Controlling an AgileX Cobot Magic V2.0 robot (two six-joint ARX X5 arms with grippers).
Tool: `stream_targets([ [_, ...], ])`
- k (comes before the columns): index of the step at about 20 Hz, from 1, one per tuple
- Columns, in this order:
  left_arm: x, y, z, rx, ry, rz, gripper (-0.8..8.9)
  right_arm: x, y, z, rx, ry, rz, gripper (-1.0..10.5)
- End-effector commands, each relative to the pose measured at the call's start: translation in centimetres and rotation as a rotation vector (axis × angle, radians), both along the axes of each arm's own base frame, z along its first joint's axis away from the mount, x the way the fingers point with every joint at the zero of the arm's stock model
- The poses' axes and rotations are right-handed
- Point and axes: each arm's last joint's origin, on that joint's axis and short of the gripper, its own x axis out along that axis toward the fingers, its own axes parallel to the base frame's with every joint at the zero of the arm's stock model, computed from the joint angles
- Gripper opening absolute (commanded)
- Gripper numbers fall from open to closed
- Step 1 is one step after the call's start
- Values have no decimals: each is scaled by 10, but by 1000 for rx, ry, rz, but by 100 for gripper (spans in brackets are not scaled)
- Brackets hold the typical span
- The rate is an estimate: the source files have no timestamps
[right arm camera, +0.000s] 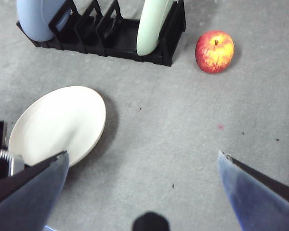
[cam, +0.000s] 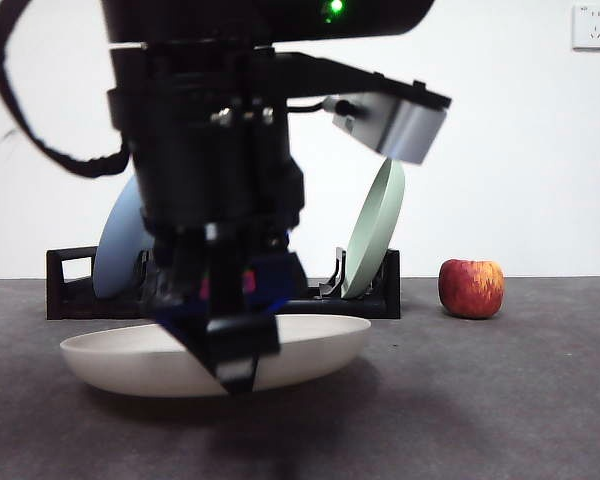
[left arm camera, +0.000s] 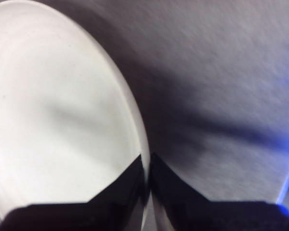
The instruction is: Take the yellow plate from the plate rack,put the plate on the table,take the apple from the table,put the apple in the plate
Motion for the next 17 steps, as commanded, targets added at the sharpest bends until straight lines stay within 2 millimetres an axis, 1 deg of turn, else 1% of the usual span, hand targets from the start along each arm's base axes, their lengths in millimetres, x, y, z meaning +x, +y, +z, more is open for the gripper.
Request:
stream_targets([
  [1,-3,-2,-3,-21,-23,23,-6,3,0,1,5,-10,5,598],
  [6,-7,-5,-6,-72,107,0,14,4,1,1,14,-5,16,598],
  [7,-6,-5,-8,-71,112,7,87,4,1,1,14,-4,16,598],
  [8,-6,-5,-8,-73,113,14,189,4,1,1,14,-4,16,598],
  [9,-6,-5,-8,-76,113,17,262,4,1,1,14,-4,16,598],
  [14,-3,-7,-3,-94,108,36,265,4,1,1,14,-4,16,598],
  [15,-2,-8,1,-100,109,48,265,4,1,1,14,-4,16,598],
  [17,-1,-10,18,-137,103,70,265,5,1,1,14,-9,16,598],
])
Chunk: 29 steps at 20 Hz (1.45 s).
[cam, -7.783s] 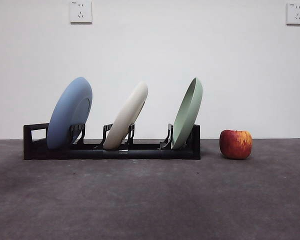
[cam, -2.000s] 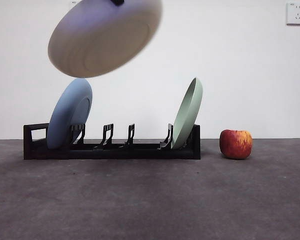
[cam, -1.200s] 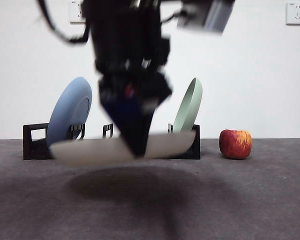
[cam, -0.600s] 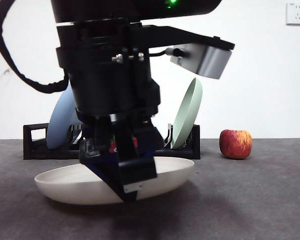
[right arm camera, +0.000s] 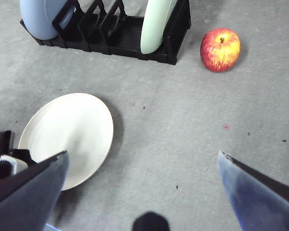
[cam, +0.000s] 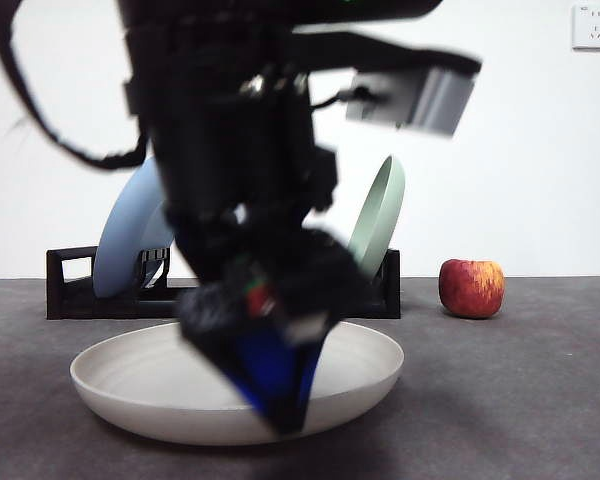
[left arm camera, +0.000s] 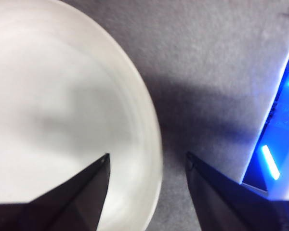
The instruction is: Take the yellow plate from the plate rack,put the plate on the table,take the apple from the table,put the apple in the plate
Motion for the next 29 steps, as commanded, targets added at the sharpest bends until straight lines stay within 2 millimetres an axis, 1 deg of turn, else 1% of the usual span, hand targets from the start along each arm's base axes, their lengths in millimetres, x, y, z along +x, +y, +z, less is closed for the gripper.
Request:
stream_targets([
  [1,2,-3,25,-76,-15,47,265,3,0,2,3,-22,1,598],
  [2,2,-3,39,-114,-27,57,265,5,0,2,4,-26,2,598],
  [4,2,3,77,-238,-65,94,265,11,1,3,5,-43,1,598],
  [5,1,9,100,-320,-87,119,265,17,1,3,7,-54,-1,598],
  [6,0,16,119,-390,-105,140,265,20,2,4,12,-63,-5,598],
  [7,-2,27,143,-477,-130,164,265,29,2,3,15,-69,-16,598],
  [8,-4,38,161,-548,-149,183,265,36,2,3,15,-77,-29,599],
  [9,-8,53,181,-630,-170,207,265,47,3,2,11,-92,-37,599],
  [11,-18,82,211,-761,-207,232,265,71,4,-3,8,-105,-55,599],
  [13,-30,109,230,-861,-236,241,265,97,6,-13,20,-92,-66,599],
  [15,-44,137,244,-950,-254,249,265,128,8,-28,-3,-61,-89,599],
  [17,-55,160,251,-999,-258,260,265,159,10,-41,-18,-4,-97,599],
  [20,-66,181,252,-1022,-240,296,265,207,14,-53,-36,58,-103,599],
  [22,-70,189,250,-1016,-225,312,265,236,16,-62,-41,102,-102,599],
  [25,-71,192,247,-991,-206,329,265,270,19,-79,-50,175,-101,599],
  [27,-70,191,245,-974,-199,333,265,286,20,-92,-56,214,-101,599],
  [29,-70,189,245,-971,-198,334,265,297,21,-103,-64,235,-106,599],
])
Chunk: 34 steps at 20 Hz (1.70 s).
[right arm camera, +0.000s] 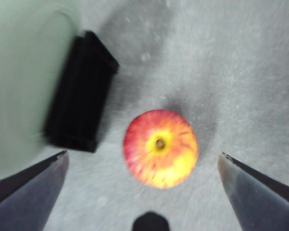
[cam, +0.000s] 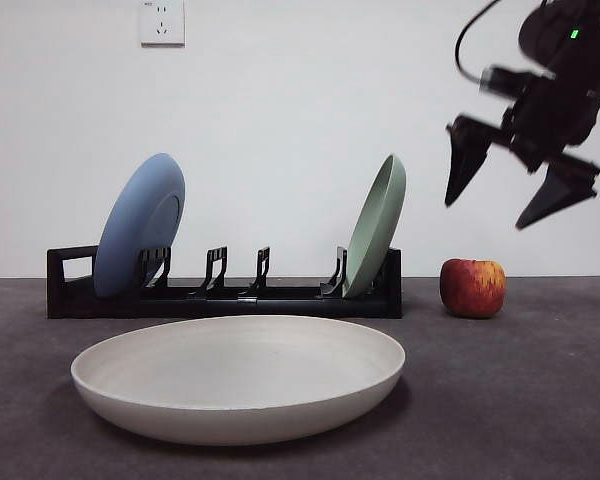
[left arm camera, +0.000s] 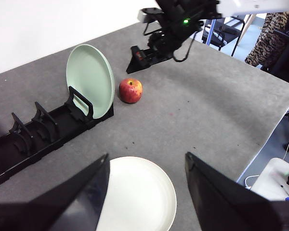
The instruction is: Take the yellow plate from the plate rack,put the plate on the table,take the apple from the table,put the apple in the plate
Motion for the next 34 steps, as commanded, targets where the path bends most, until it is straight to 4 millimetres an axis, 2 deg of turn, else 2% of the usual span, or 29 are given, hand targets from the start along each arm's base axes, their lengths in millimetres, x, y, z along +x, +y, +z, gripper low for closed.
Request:
stream_targets([
  [1,1,-2,0,-5,6,10,265,12,1,-13,-5,27,-10,599],
  [9,5,-10,-2,14,14,14,265,31,6,-53,-24,87,12,600],
  [14,10,-16,-5,46,9,51,265,34,22,-71,-61,110,42,592],
  [15,10,-16,-5,49,7,58,265,34,25,-71,-79,106,36,526],
  [17,10,-17,-5,50,8,58,265,34,29,-71,-118,91,17,293],
  [21,10,-17,-6,55,10,58,265,32,27,-72,-160,121,-20,-19],
  [23,10,-17,-6,55,10,58,265,30,27,-69,-161,131,-20,-12],
  [25,10,-16,-6,56,10,58,265,24,26,-50,-156,99,-22,-12],
  [28,10,-16,-6,57,8,57,265,3,23,9,-138,-16,-30,-12],
  [31,10,-16,-6,63,3,53,265,-32,21,66,-77,-107,6,-12],
  [34,10,-17,-6,69,0,45,265,-72,37,106,-15,-153,117,-12],
])
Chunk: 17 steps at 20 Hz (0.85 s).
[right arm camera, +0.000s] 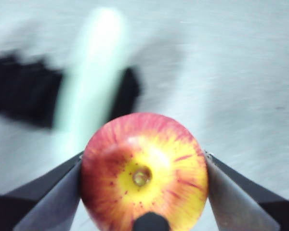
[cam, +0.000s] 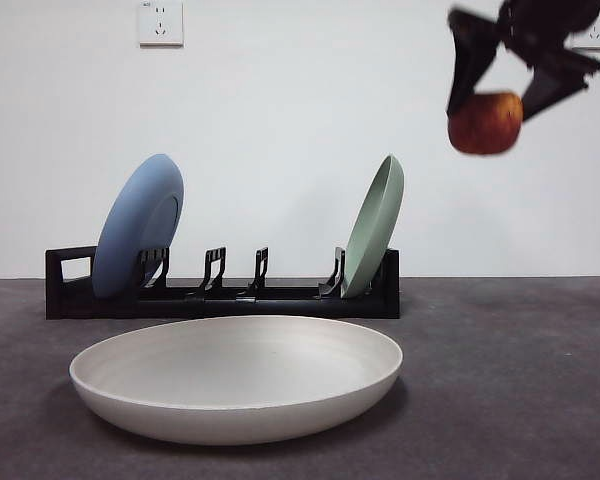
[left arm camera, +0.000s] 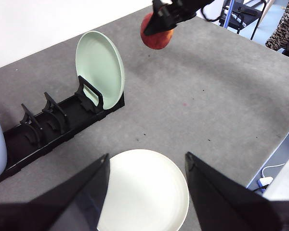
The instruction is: Take the yellow plate from the plate rack,put the plate on the table,take the apple from the table,put the apple in the plate
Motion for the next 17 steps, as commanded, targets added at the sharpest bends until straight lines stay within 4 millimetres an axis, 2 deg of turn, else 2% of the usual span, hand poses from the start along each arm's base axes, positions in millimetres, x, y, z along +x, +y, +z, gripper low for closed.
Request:
stream_targets([
  [1,0,0,0,5,-4,-6,264,-19,17,13,43,-9,106,-12],
  [4,-1,0,-1,21,-4,-32,263,-39,51,15,45,31,260,-12],
  [8,-4,0,-5,51,47,-136,252,-63,104,-5,-4,78,462,-12],
  [10,-6,2,-9,86,77,-181,252,-74,124,-19,-10,89,530,-12],
  [13,-9,5,-15,141,145,-233,251,-88,143,-46,-23,116,600,-12],
  [17,-14,8,-22,196,233,-306,251,-101,159,-83,4,124,625,-12],
])
